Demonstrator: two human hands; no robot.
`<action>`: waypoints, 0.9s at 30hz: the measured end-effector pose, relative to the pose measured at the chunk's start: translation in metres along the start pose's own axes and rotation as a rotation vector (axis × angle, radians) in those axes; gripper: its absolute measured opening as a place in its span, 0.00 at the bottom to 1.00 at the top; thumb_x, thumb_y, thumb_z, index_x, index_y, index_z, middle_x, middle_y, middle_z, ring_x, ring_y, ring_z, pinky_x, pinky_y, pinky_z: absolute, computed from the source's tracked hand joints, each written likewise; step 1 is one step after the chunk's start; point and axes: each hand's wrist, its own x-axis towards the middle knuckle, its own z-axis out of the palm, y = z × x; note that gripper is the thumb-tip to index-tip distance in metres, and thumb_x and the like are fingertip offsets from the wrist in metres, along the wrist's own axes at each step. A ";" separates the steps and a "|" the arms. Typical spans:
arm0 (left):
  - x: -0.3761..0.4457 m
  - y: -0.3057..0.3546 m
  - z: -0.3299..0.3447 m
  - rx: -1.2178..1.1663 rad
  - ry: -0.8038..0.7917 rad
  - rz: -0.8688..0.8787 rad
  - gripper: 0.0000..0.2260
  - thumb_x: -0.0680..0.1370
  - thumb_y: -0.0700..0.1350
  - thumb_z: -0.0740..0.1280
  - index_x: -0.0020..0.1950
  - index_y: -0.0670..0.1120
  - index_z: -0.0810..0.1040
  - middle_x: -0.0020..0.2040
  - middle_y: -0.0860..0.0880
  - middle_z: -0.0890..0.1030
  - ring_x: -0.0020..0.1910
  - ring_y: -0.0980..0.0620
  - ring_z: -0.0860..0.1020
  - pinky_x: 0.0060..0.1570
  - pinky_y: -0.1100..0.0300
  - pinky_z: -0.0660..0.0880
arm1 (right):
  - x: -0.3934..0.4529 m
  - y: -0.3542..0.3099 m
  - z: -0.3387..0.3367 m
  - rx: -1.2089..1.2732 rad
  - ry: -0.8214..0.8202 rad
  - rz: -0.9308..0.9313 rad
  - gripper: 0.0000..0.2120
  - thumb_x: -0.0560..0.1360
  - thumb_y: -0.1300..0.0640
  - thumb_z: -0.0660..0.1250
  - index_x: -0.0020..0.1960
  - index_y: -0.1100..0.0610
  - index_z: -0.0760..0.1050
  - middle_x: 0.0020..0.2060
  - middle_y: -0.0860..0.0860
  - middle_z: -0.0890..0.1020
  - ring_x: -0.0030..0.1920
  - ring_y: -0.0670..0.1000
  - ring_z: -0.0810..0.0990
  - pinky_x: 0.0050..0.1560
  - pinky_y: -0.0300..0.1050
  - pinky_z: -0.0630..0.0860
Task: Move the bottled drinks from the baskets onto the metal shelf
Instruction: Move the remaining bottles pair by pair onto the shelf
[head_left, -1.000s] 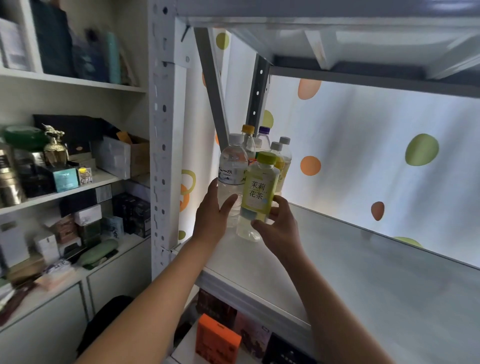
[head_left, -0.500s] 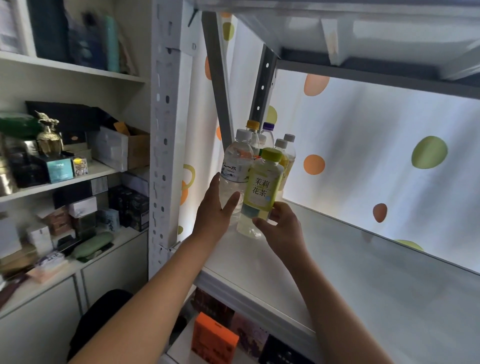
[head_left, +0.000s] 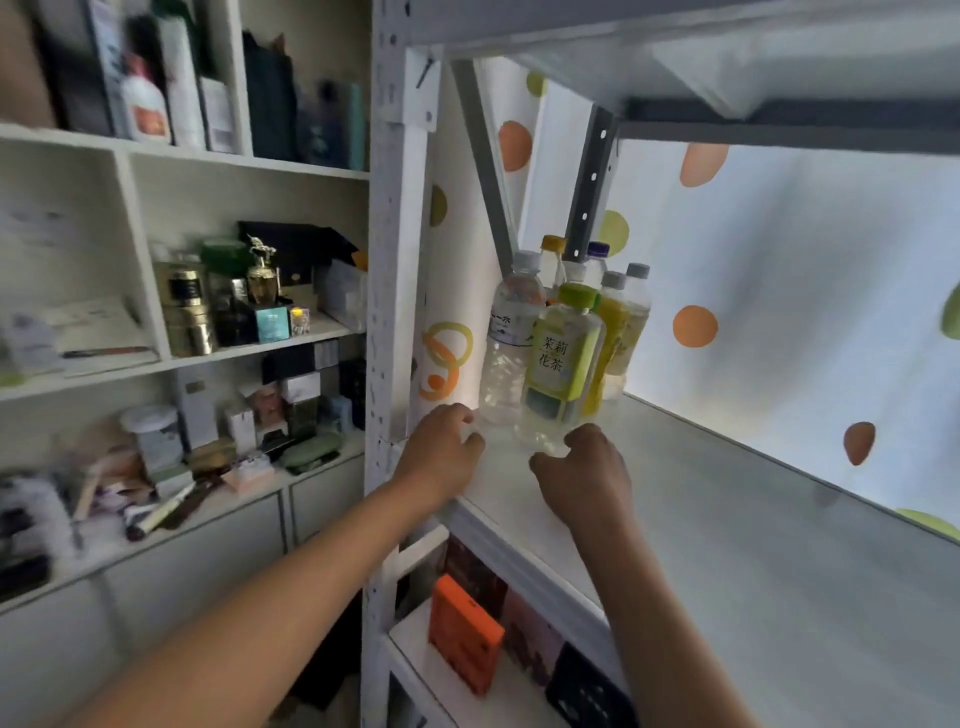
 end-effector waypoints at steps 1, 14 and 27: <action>-0.015 -0.001 -0.005 0.026 -0.004 0.016 0.15 0.80 0.47 0.61 0.66 0.45 0.74 0.64 0.48 0.74 0.62 0.49 0.73 0.56 0.59 0.68 | -0.011 -0.002 0.003 -0.020 -0.023 -0.060 0.22 0.73 0.52 0.69 0.65 0.56 0.72 0.61 0.52 0.76 0.57 0.55 0.76 0.48 0.44 0.69; -0.244 -0.085 -0.155 0.551 0.140 0.179 0.17 0.74 0.44 0.71 0.62 0.42 0.78 0.63 0.45 0.77 0.64 0.45 0.74 0.66 0.51 0.67 | -0.185 -0.053 0.095 -0.178 -0.261 -0.836 0.17 0.81 0.50 0.60 0.68 0.54 0.75 0.72 0.53 0.71 0.75 0.55 0.63 0.77 0.54 0.56; -0.567 -0.235 -0.364 0.649 0.462 -0.498 0.21 0.78 0.45 0.64 0.71 0.44 0.70 0.70 0.46 0.71 0.70 0.46 0.66 0.71 0.53 0.59 | -0.521 -0.209 0.263 -0.021 -0.662 -1.290 0.17 0.77 0.55 0.68 0.64 0.60 0.79 0.68 0.60 0.75 0.71 0.61 0.69 0.73 0.53 0.60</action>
